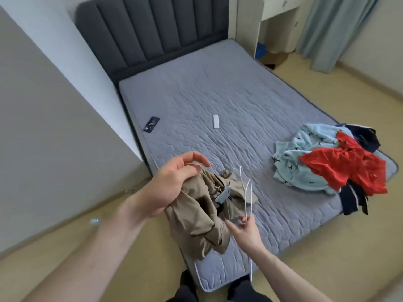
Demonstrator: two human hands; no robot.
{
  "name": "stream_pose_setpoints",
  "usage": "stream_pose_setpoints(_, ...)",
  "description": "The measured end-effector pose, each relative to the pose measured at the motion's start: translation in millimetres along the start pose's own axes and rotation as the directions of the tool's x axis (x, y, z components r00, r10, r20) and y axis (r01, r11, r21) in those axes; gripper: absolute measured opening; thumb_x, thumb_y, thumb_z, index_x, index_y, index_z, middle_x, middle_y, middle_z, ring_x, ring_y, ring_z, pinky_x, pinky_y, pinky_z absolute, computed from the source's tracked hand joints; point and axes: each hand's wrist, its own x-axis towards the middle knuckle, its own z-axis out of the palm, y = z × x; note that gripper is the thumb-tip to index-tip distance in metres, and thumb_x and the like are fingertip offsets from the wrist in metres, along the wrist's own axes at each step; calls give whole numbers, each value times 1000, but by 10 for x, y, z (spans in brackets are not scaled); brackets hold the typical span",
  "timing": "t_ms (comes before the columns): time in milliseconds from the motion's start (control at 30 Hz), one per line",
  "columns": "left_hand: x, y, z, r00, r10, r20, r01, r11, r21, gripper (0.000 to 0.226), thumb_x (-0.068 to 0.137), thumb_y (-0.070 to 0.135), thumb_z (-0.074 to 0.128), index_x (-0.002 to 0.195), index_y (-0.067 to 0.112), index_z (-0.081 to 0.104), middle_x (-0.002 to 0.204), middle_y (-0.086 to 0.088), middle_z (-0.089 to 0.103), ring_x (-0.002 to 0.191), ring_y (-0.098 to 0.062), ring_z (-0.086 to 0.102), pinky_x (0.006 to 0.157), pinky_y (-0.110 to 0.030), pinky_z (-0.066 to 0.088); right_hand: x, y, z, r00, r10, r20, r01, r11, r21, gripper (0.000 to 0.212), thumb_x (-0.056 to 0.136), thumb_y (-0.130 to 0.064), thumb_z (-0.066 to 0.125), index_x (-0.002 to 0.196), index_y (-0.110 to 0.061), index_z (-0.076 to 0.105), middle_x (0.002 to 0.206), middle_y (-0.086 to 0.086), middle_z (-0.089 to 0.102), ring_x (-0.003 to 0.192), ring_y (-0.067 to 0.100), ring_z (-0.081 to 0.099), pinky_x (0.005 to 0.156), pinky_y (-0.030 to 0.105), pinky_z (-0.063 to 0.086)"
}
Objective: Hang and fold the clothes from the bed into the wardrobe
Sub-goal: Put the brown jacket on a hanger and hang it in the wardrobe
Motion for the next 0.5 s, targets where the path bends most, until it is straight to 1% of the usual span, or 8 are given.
stream_pose_setpoints(67,-236,194,-53,999,46,-22,-47,997,-57,17,94,18,54,92,24,69,75,-10,46,63,-20,41,57,-30,35,28,-123,46,1000,-18,18,18,1000,-3,60,74,-54,85,102,-22,44,101,-1,57,89,18,60,81,38,53)
stream_pose_setpoints(167,-620,398,-172,991,122,-48,-127,984,-125,11,93,21,57,93,23,68,70,-3,46,58,-14,43,53,-25,36,44,-291,184,998,-35,46,36,999,-6,69,68,-52,90,108,-19,44,104,-6,57,95,14,60,80,35,52)
stream_pose_setpoints(200,-745,444,-222,986,153,-64,-160,979,-130,10,93,21,58,93,23,67,70,-4,44,59,-16,41,54,-27,35,47,-340,248,998,-37,54,38,999,-26,64,70,-45,90,105,-17,44,102,-3,59,91,14,60,74,33,50)
stream_pose_setpoints(267,-1000,487,-345,969,212,-124,-226,967,-114,9,93,22,58,94,22,67,71,-6,43,62,-18,39,57,-30,33,12,-427,371,996,-35,82,43,994,-96,38,80,-23,79,92,-15,44,92,1,59,78,15,55,62,31,40)
stream_pose_setpoints(333,-1257,473,-530,938,265,-223,-279,960,-32,11,93,21,56,94,23,68,72,-14,38,62,-27,30,58,-34,26,-70,-504,493,995,-61,85,70,991,-115,19,86,-6,58,82,-15,41,78,4,51,69,18,44,59,33,32)
stream_pose_setpoints(367,-1382,439,-647,915,294,-276,-292,955,50,13,93,21,55,94,24,68,74,-17,36,63,-31,24,58,-36,21,-138,-548,530,993,-89,74,96,991,-96,19,86,-1,50,79,-15,40,74,4,47,67,19,40,59,33,29)
stream_pose_setpoints(433,-1652,303,-924,865,344,-366,-276,934,226,16,92,20,52,94,25,68,73,-21,35,61,-36,19,57,-36,17,-286,-676,549,985,-171,32,173,983,-65,23,85,3,45,77,-16,37,71,2,40,64,19,35,58,33,25)
stream_pose_setpoints(500,-1915,56,-1257,827,352,-438,-203,914,352,19,96,15,51,95,27,67,70,-13,41,57,-32,27,53,-29,22,-418,-823,504,967,-256,5,255,966,-47,25,85,5,45,78,-17,36,70,4,37,65,19,32,59,34,24)
